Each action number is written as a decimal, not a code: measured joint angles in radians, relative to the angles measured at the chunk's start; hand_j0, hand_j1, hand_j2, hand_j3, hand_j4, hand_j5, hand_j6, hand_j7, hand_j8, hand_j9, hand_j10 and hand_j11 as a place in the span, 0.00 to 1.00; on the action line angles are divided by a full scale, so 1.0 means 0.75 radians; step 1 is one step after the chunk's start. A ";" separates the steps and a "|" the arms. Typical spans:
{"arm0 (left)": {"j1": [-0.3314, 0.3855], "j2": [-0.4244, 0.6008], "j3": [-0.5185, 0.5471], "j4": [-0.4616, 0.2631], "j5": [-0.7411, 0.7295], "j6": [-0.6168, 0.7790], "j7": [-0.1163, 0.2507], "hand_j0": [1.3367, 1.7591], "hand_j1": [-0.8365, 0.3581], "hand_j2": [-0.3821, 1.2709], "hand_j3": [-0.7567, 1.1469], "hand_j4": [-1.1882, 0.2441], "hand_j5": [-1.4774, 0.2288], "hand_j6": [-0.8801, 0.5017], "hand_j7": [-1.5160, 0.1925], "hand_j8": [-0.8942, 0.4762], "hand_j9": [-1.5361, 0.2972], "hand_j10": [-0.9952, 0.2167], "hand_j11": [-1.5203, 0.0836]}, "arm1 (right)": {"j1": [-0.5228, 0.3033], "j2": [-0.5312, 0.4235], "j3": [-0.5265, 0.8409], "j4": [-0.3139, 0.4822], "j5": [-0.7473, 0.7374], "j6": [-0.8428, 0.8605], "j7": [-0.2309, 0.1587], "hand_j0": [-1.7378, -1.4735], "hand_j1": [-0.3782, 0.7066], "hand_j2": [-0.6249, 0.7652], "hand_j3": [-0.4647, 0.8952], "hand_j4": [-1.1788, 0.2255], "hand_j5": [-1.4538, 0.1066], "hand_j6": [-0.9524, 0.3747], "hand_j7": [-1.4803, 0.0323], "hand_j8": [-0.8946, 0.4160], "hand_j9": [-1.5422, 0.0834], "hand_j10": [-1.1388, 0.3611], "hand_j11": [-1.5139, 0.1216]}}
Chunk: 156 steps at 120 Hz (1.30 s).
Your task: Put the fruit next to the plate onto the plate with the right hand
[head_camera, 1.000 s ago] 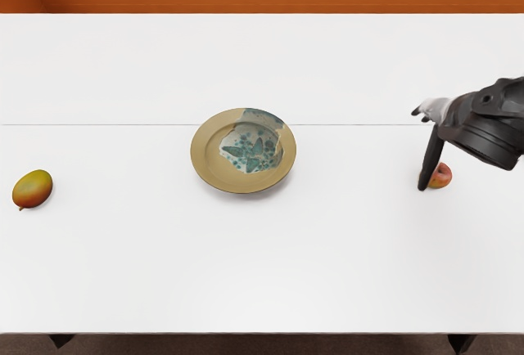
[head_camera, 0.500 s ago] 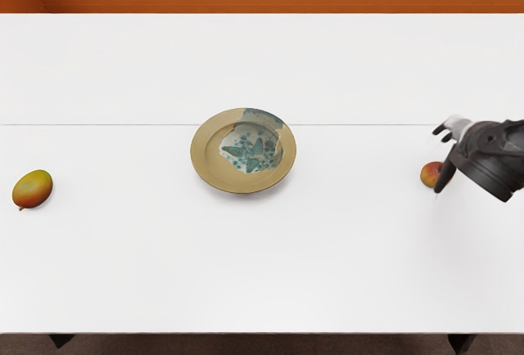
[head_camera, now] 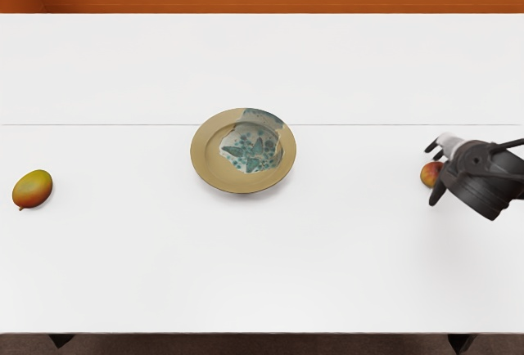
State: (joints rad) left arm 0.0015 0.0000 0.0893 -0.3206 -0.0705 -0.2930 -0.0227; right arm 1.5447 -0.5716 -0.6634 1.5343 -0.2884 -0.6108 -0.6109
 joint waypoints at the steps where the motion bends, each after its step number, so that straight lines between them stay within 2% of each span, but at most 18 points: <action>1: 0.000 0.000 0.000 0.000 0.000 0.000 0.000 0.76 0.99 0.23 0.40 0.83 0.87 0.64 0.89 0.65 0.84 0.82 0.95 | 0.000 0.000 0.000 -0.003 0.000 0.000 0.000 0.30 0.33 0.41 0.34 0.64 0.70 0.51 0.74 0.47 0.73 0.58 0.71; 29: 0.000 0.000 0.000 0.000 0.000 0.000 0.000 0.76 0.99 0.23 0.40 0.83 0.87 0.64 0.89 0.65 0.84 0.82 0.95 | -0.014 0.000 0.000 -0.055 -0.004 0.000 0.000 0.30 0.37 0.41 0.34 0.62 0.68 0.48 0.71 0.45 0.70 0.55 0.68; 96: 0.000 0.000 0.000 0.000 0.000 0.000 0.000 0.76 0.99 0.23 0.40 0.83 0.87 0.64 0.89 0.65 0.84 0.82 0.95 | -0.028 0.034 0.005 -0.068 -0.014 0.000 0.000 0.30 0.41 0.40 0.34 0.59 0.65 0.46 0.68 0.42 0.67 0.53 0.65; 106: 0.000 0.000 0.000 0.000 0.000 0.000 0.000 0.76 0.99 0.23 0.40 0.83 0.87 0.64 0.89 0.65 0.84 0.82 0.95 | -0.028 0.036 0.005 -0.068 -0.014 0.000 0.000 0.30 0.44 0.40 0.34 0.57 0.62 0.43 0.65 0.39 0.65 0.51 0.63; 112: 0.000 0.000 0.000 0.000 0.000 0.000 0.000 0.76 0.99 0.23 0.40 0.83 0.87 0.64 0.89 0.65 0.84 0.82 0.95 | -0.032 0.036 0.021 -0.070 -0.014 0.000 0.000 0.30 0.52 0.39 0.34 0.52 0.56 0.38 0.60 0.34 0.59 0.46 0.57; 117: 0.000 0.000 0.000 0.000 0.000 0.000 0.000 0.76 0.99 0.23 0.40 0.83 0.87 0.64 0.89 0.65 0.84 0.82 0.95 | -0.042 0.031 0.048 -0.073 -0.013 0.000 -0.001 0.30 0.58 0.44 0.34 0.47 0.49 0.32 0.53 0.35 0.53 0.41 0.51; 124: 0.000 0.000 0.000 0.000 0.000 0.000 0.000 0.76 0.99 0.23 0.40 0.83 0.87 0.64 0.89 0.65 0.84 0.82 0.95 | -0.061 0.023 0.096 -0.075 -0.013 0.000 -0.001 0.31 0.62 0.54 0.34 0.40 0.42 0.33 0.45 0.37 0.46 0.41 0.43; 135: 0.000 0.000 0.000 0.000 0.000 0.000 0.000 0.76 0.99 0.23 0.40 0.83 0.87 0.64 0.89 0.65 0.84 0.82 0.95 | -0.084 0.016 0.150 -0.083 -0.013 0.000 -0.001 0.32 0.61 0.68 0.34 0.34 0.34 0.30 0.37 0.35 0.38 0.38 0.35; 146: 0.000 0.000 0.000 0.000 0.000 0.000 0.000 0.76 0.99 0.23 0.40 0.83 0.87 0.64 0.89 0.65 0.84 0.82 0.95 | -0.115 0.014 0.182 -0.112 -0.016 -0.001 -0.001 0.32 0.56 0.70 0.34 0.29 0.30 0.25 0.32 0.30 0.33 0.33 0.30; 156: 0.000 0.000 0.000 0.000 0.000 0.000 0.000 0.76 0.99 0.23 0.40 0.83 0.87 0.64 0.89 0.65 0.84 0.82 0.95 | -0.143 -0.004 0.253 -0.126 -0.012 0.001 0.000 0.32 0.56 0.79 0.34 0.27 0.25 0.25 0.29 0.30 0.29 0.31 0.26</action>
State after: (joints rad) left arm 0.0015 0.0000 0.0892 -0.3206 -0.0705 -0.2931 -0.0228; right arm 1.4374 -0.5744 -0.4733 1.4397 -0.2971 -0.6097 -0.6108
